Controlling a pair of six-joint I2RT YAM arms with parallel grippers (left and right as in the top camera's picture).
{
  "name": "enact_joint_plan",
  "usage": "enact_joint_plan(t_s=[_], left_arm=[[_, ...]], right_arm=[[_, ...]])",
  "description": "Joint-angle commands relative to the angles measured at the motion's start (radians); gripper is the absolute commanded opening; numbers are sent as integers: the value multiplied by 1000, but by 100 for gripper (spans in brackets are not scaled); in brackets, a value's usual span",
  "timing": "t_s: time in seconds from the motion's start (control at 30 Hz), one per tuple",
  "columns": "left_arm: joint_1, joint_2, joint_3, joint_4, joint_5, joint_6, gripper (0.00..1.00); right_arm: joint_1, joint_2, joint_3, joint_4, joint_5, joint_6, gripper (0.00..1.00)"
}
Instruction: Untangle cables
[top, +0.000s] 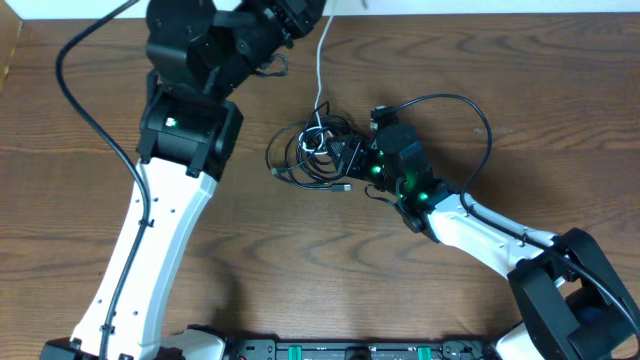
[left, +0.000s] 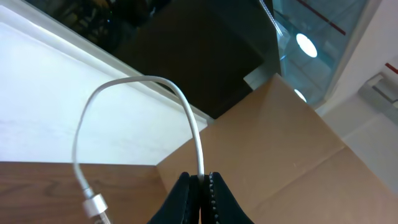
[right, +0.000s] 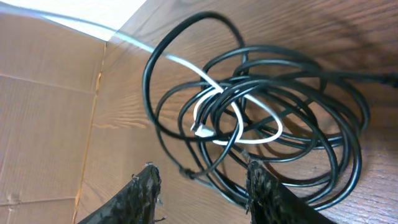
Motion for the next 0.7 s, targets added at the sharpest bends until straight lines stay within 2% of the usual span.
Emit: enact_joint_plan(t_s=[0.0, 0.13, 0.17, 0.23, 0.27, 0.43, 0.67], left_arm=[[-24, 2, 18, 19, -7, 52, 7], [-29, -1, 18, -30, -6, 114, 7], [-19, -1, 18, -145, -6, 177, 7], [-10, 0, 18, -246, -8, 232, 7], [1, 0, 18, -354, -26, 291, 7], [60, 5, 17, -709, -222, 401, 7], [196, 50, 17, -938, -435, 470, 7]], right_arm=[[-2, 2, 11, -25, -16, -23, 44], [-57, 2, 11, -121, -16, -77, 47], [-81, 2, 11, -146, -16, -95, 47], [-99, 2, 11, -173, -15, -105, 47], [-116, 2, 11, -197, -15, -123, 47], [-152, 2, 11, -237, -14, -144, 47], [-164, 2, 11, -268, -3, -154, 49]])
